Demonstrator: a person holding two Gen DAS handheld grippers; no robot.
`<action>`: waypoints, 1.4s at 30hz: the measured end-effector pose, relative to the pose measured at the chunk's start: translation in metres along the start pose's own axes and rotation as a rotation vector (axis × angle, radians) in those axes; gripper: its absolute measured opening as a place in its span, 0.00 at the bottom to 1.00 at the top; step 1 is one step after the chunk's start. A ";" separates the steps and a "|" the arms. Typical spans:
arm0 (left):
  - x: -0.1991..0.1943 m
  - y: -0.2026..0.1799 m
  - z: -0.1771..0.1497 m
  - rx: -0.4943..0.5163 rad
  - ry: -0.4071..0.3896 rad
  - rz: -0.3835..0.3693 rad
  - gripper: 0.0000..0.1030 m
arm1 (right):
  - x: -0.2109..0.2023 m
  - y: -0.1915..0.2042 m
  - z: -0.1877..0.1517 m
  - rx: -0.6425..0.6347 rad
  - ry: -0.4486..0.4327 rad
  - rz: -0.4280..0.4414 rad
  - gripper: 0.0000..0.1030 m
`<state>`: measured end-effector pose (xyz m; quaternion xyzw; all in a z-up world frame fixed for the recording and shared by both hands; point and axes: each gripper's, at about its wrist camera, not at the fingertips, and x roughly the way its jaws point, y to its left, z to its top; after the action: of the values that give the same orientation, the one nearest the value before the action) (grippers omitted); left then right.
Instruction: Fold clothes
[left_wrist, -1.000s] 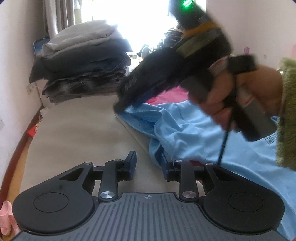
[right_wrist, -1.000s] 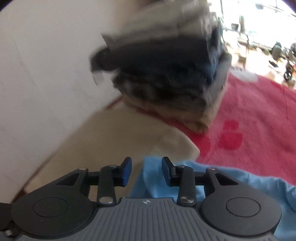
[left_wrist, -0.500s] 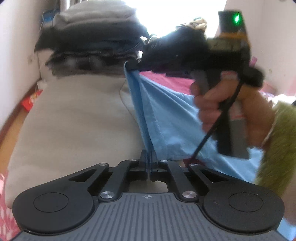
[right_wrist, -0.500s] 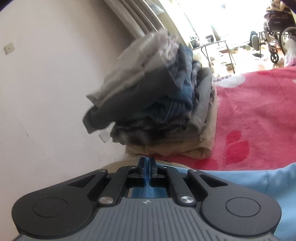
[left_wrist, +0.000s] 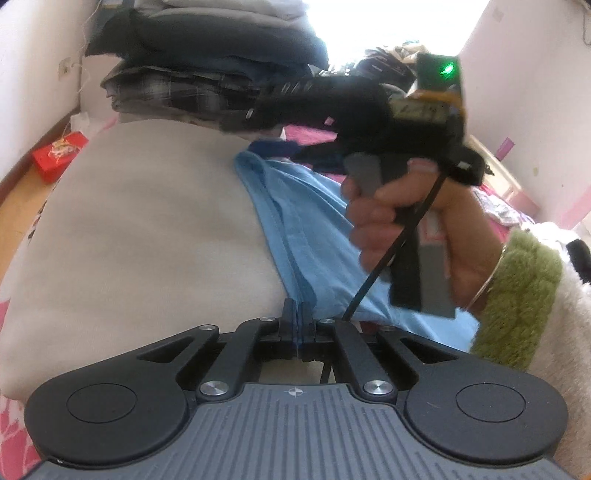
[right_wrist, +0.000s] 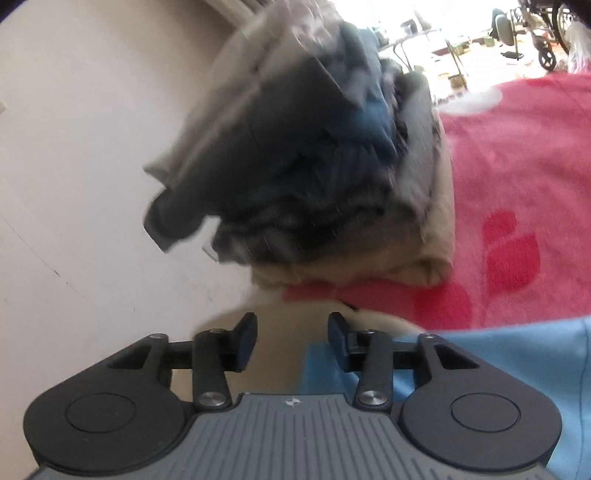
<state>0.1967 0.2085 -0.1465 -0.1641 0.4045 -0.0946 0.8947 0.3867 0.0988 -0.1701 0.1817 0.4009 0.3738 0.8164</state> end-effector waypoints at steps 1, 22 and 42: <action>-0.002 0.000 0.000 -0.003 -0.002 0.002 0.00 | -0.002 0.003 0.003 -0.003 -0.007 0.001 0.48; -0.029 -0.066 -0.013 0.272 -0.207 0.099 0.06 | -0.430 -0.112 -0.125 0.292 -0.285 -0.563 0.41; 0.188 -0.209 0.030 0.485 -0.077 0.158 0.15 | -0.428 -0.235 -0.097 0.108 -0.171 -0.779 0.42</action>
<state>0.3351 -0.0356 -0.1805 0.0837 0.3474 -0.1123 0.9272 0.2486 -0.3791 -0.1475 0.0893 0.3895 -0.0020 0.9167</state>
